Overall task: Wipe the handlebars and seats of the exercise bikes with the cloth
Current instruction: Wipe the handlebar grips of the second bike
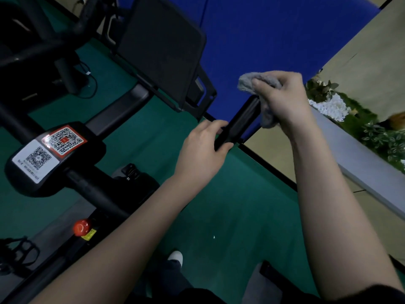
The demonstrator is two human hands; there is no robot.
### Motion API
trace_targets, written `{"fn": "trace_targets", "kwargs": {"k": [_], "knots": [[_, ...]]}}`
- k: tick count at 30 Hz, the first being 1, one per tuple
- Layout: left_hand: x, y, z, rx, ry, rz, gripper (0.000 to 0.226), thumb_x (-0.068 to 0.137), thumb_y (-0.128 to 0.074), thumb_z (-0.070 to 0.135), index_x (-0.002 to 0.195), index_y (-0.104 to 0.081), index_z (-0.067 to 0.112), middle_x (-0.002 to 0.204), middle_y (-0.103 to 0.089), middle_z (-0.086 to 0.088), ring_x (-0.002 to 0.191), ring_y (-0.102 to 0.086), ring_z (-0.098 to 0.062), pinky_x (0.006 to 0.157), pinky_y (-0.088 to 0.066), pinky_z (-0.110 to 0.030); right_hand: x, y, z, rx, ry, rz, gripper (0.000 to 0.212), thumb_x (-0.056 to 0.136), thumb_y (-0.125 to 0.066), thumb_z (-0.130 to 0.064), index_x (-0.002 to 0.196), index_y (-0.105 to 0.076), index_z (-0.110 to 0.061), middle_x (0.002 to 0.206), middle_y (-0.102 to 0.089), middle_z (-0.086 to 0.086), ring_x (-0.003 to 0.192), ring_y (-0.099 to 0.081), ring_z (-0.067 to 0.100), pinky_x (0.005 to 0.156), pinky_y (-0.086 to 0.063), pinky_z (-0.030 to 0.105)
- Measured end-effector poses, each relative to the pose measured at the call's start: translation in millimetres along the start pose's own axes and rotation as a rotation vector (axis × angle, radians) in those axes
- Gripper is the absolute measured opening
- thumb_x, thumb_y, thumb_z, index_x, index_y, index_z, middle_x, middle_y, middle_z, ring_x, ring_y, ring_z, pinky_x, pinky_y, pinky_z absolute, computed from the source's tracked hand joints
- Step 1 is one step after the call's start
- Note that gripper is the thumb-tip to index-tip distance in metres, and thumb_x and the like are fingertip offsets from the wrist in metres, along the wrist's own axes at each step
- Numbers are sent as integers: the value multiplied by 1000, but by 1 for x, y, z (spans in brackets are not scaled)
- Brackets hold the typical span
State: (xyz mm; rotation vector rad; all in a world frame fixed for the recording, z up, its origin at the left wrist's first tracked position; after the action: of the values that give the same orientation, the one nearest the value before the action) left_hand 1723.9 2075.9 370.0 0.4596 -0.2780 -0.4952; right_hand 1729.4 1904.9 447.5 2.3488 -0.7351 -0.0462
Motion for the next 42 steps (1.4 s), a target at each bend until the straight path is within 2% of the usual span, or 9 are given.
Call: {"fn": "trace_targets", "kwargs": {"k": [5, 9, 13, 18, 22, 25, 29, 34, 42], "knots": [[-1, 0, -1, -16, -16, 9, 42, 87, -69, 25, 127, -57, 22, 107, -57, 9, 92, -53, -7, 84, -43, -20, -23, -11, 41, 718, -228, 36, 13, 95, -55, -11, 98, -66, -5, 87, -70, 9, 82, -66, 22, 80, -53, 36], [0, -1, -1, -11, -28, 20, 42, 86, -69, 25, 126, -58, 23, 103, -54, 13, 88, -52, -4, 79, -37, -13, -53, -28, 51, 904, -167, 285, 18, 99, -49, -12, 109, -59, -2, 99, -64, 12, 95, -61, 25, 90, -51, 41], [-1, 0, -1, -20, -40, 30, 41, 85, -71, 22, 124, -60, 22, 101, -56, 12, 87, -54, -6, 80, -42, -15, -48, -44, 54, 1049, -349, 322, 20, 99, -48, -13, 109, -62, -4, 97, -66, 10, 93, -61, 25, 92, -50, 44], [-1, 1, -1, -25, -45, 32, 40, 84, -71, 21, 122, -61, 23, 101, -57, 12, 87, -55, -6, 78, -39, -11, -57, -62, 61, 1119, -481, 108, 19, 98, -43, -13, 90, -60, -8, 87, -62, 9, 79, -58, 23, 76, -51, 38], [-1, 2, -2, -20, -43, 36, 40, 83, -71, 20, 122, -61, 23, 103, -59, 11, 87, -55, -5, 78, -40, -12, -67, -68, 65, 1153, -441, 101, 21, 96, -41, -8, 93, -62, -7, 94, -59, 14, 97, -53, 33, 101, -40, 63], [-2, 3, -2, -14, -51, 13, 43, 84, -71, 19, 125, -59, 22, 106, -59, 9, 90, -55, -6, 81, -42, -16, -77, -69, 70, 1068, -404, 138, 25, 95, -40, -2, 109, -61, 0, 104, -61, 19, 102, -55, 35, 104, -36, 64], [-5, 5, -4, 6, -64, -37, 46, 84, -70, 19, 129, -56, 23, 110, -56, 11, 96, -53, -4, 81, -39, -14, -92, -75, 72, 986, -341, 177, 29, 95, -42, 1, 117, -59, 5, 103, -67, 16, 97, -63, 30, 97, -46, 52], [-9, 8, -8, 12, -67, -76, 45, 85, -68, 17, 128, -56, 25, 112, -55, 13, 98, -52, 1, 76, -36, 1, -112, -84, 74, 938, -296, 147, 30, 94, -42, 3, 106, -67, -10, 101, -72, 8, 100, -66, 27, 91, -52, 38], [-10, 8, -7, 50, -76, -107, 46, 87, -66, 17, 131, -54, 23, 117, -56, 10, 105, -53, -4, 84, -39, -16, -149, -88, 67, 648, -249, 201, 23, 95, -50, -1, 85, -65, -16, 75, -64, -8, 72, -57, 4, 66, -46, 17]]}}
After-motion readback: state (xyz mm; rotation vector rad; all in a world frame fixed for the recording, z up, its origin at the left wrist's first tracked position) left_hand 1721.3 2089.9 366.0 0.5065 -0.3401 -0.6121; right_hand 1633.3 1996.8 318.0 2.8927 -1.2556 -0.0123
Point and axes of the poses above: each hand's wrist, its own x-axis towards the middle knuckle, its own y-axis out of the back of the hand, z = x × y, the point moved 5 cm from there along x, towards the middle knuckle
